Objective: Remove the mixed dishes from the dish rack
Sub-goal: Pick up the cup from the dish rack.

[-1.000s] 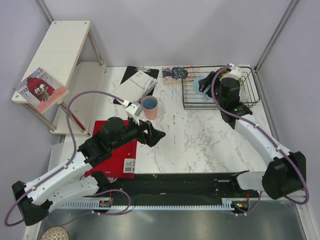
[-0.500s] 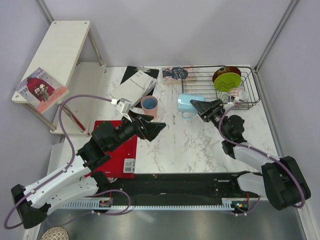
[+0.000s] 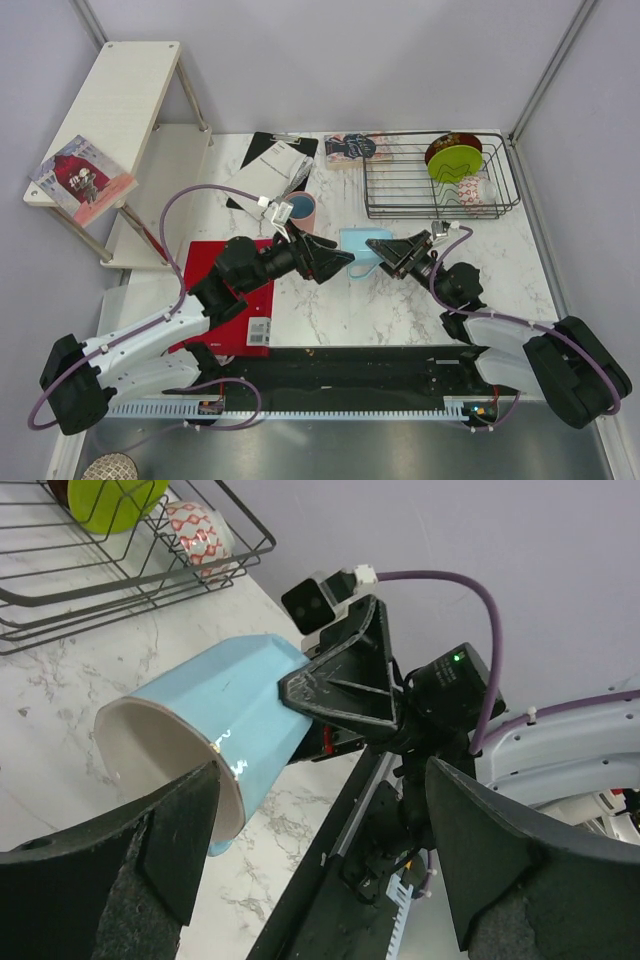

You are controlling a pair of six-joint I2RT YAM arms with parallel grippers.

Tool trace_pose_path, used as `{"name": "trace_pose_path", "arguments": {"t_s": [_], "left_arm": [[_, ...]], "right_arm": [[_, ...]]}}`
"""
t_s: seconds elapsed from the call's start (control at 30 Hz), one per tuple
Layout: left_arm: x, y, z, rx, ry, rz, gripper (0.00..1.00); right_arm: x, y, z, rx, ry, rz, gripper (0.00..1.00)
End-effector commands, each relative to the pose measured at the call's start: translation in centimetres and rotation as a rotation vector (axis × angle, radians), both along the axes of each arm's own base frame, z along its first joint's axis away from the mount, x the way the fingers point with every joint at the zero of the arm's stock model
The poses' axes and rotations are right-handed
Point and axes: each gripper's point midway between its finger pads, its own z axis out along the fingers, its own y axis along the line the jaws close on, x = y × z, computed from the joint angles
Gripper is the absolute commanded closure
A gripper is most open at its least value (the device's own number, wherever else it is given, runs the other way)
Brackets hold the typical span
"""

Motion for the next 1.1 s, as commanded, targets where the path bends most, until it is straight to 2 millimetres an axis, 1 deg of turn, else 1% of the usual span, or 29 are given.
{"name": "trace_pose_path", "arguments": {"t_s": [0.0, 0.17, 0.23, 0.3, 0.33, 0.37, 0.43, 0.47, 0.5, 0.6, 0.63, 0.7, 0.73, 0.77, 0.8, 0.83, 0.87, 0.9, 0.93, 0.97, 1.0, 1.03, 1.07], "left_arm": [[-0.1, -0.6, 2.9, -0.087, -0.03, -0.032, 0.11], [-0.1, -0.6, 1.9, -0.074, -0.011, -0.026, 0.13], [-0.3, -0.7, 1.8, -0.087, -0.004, -0.041, 0.15], [-0.6, -1.0, 1.4, -0.09, 0.003, -0.066, 0.22], [-0.8, -1.1, 1.6, -0.102, 0.006, -0.077, 0.26], [-0.9, -1.3, 1.5, -0.102, 0.011, -0.088, 0.32], [-1.0, -1.7, 1.1, -0.099, 0.03, -0.109, 0.41], [-1.1, -1.8, 0.8, -0.1, 0.037, -0.116, 0.48], [-1.2, -1.8, 0.7, -0.101, 0.039, -0.121, 0.52], [-1.4, -1.8, 0.5, -0.105, 0.047, -0.128, 0.56], [-1.3, -1.8, 0.5, -0.104, 0.046, -0.126, 0.59], [-1.4, -1.7, 0.3, -0.102, 0.046, -0.127, 0.72], [-1.4, -1.7, 0.4, -0.102, 0.042, -0.127, 0.82], [-1.5, -1.6, 0.3, -0.094, 0.046, -0.126, 0.98], [-1.4, -1.4, 0.5, -0.093, 0.042, -0.115, 0.98], [-1.4, -1.4, 0.4, -0.079, 0.036, -0.112, 0.98], [-1.4, -1.2, 1.2, -0.08, 0.019, -0.107, 0.98], [-1.3, -1.1, 0.6, -0.042, 0.039, -0.1, 0.98], [-1.3, -1.0, 0.5, -0.014, 0.022, -0.097, 0.98], [-1.2, -0.9, 1.8, -0.012, 0.0, -0.096, 0.98], [-1.2, -0.8, 1.9, 0.014, -0.003, -0.089, 0.98], [-1.1, -0.5, 0.7, 0.085, 0.01, -0.084, 0.98], [-1.0, -0.4, 2.1, 0.098, -0.01, -0.079, 0.98]], "right_arm": [[-4.7, -2.5, 12.7, 0.274, -0.502, -0.006, 1.0], [-5.3, -2.5, 13.3, 0.285, -0.519, 0.008, 1.0], [-5.4, -2.1, 13.3, 0.286, -0.515, 0.024, 1.0], [-5.7, -1.5, 13.3, 0.291, -0.511, 0.044, 1.0], [-5.7, -1.4, 13.3, 0.292, -0.514, 0.045, 1.0], [-5.9, -1.3, 13.4, 0.3, -0.518, 0.049, 1.0], [-6.1, -0.9, 13.4, 0.304, -0.516, 0.064, 1.0], [-6.2, -0.9, 13.4, 0.309, -0.517, 0.066, 1.0], [-6.2, -0.9, 13.4, 0.308, -0.516, 0.066, 1.0], [-6.5, -0.8, 13.4, 0.306, -0.521, 0.077, 1.0], [-6.7, -0.7, 13.5, 0.308, -0.525, 0.086, 1.0], [-6.7, -0.7, 13.4, 0.306, -0.523, 0.082, 1.0], [-6.7, -0.9, 13.1, 0.303, -0.516, 0.078, 1.0], [-6.6, -0.8, 12.8, 0.291, -0.51, 0.076, 1.0], [-6.8, -0.9, 13.0, 0.287, -0.521, 0.071, 1.0], [-6.7, -0.9, 12.8, 0.272, -0.517, 0.066, 1.0], [-6.0, -0.4, 11.8, 0.229, -0.474, 0.062, 1.0], [-6.2, -0.7, 12.0, 0.197, -0.506, 0.04, 0.92], [-4.7, 0.1, 10.0, 0.113, -0.413, 0.025, 0.72], [-4.1, 0.2, 9.2, 0.053, -0.388, 0.007, 0.36], [-4.1, -0.1, 9.7, 0.015, -0.395, -0.016, 0.18], [-3.0, -0.4, 10.1, -0.071, -0.423, -0.08, 0.04], [-2.0, -0.2, 7.0, -0.196, -0.317, -0.087, 0.02]]}}
